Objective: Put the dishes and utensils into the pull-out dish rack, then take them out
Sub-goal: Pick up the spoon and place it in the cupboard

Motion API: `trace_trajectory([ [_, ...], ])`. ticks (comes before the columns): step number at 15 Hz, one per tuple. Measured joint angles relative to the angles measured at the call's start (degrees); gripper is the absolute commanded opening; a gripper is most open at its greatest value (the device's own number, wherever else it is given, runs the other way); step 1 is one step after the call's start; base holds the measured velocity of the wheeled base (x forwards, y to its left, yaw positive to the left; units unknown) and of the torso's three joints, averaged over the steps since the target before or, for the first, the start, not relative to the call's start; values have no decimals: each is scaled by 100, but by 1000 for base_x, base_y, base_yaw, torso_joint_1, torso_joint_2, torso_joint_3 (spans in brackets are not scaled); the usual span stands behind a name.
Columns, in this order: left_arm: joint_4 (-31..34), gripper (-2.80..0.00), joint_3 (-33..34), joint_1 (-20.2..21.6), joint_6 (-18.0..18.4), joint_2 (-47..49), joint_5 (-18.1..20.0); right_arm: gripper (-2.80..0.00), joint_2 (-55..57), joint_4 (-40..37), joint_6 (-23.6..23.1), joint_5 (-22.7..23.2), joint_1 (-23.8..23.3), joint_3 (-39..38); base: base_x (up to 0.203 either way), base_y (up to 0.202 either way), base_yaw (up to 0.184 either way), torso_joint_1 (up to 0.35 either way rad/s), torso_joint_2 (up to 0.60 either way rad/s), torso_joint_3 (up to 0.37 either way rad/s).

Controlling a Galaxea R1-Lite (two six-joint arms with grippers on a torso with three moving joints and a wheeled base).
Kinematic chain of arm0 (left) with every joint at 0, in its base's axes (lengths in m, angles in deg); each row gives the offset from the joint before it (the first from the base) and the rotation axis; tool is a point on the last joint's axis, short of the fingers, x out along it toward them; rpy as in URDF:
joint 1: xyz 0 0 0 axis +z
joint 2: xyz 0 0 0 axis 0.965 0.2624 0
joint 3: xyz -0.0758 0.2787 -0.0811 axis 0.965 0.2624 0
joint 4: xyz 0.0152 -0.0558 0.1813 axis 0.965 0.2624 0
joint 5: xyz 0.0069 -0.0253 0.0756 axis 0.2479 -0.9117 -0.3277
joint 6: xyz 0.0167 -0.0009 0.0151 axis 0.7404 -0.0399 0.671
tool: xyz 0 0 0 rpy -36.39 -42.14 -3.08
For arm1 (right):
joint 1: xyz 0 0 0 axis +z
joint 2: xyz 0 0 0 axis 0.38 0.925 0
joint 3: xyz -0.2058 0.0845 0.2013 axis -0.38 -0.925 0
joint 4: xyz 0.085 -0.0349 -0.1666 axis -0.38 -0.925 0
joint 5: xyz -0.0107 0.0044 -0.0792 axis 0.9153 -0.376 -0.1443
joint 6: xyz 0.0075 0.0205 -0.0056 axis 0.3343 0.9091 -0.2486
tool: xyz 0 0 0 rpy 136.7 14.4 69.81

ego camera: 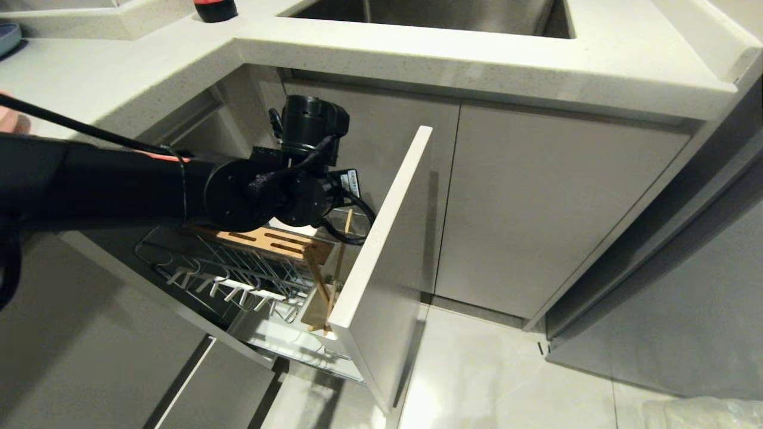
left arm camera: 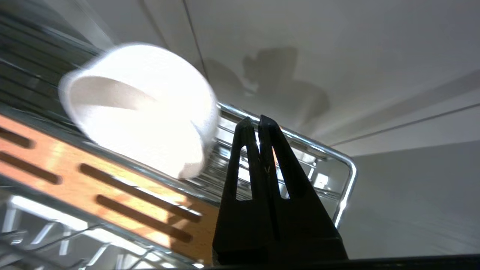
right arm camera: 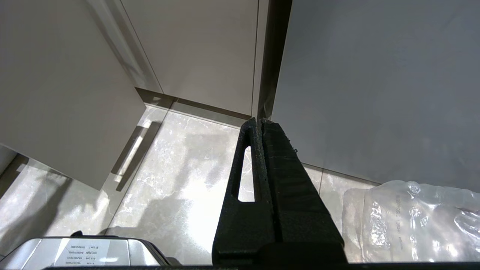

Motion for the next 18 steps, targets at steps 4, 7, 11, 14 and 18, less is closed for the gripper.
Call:
trace_trajectory([
  [4, 11, 0, -85, 99, -185, 186, 279, -280, 0, 0, 1, -1, 0, 0, 0, 0, 0, 0, 0, 0],
  [7, 16, 0, -118, 112, -353, 284, 396, -280, 0, 0, -1, 0, 0, 0, 0, 0, 0, 0, 0, 0],
  [11, 209, 0, -101, 127, -456, 391, 488, -280, 0, 0, 0, 0, 0, 4, 0, 0, 0, 0, 0, 0],
  [14, 426, 0, -167, 138, -584, 460, 635, -280, 0, 0, -1, 0, 0, 2, 0, 0, 0, 0, 0, 0],
  [18, 433, 0, -255, 153, -545, 553, 723, -280, 0, 0, -1, 0, 0, 2, 0, 0, 0, 0, 0, 0],
])
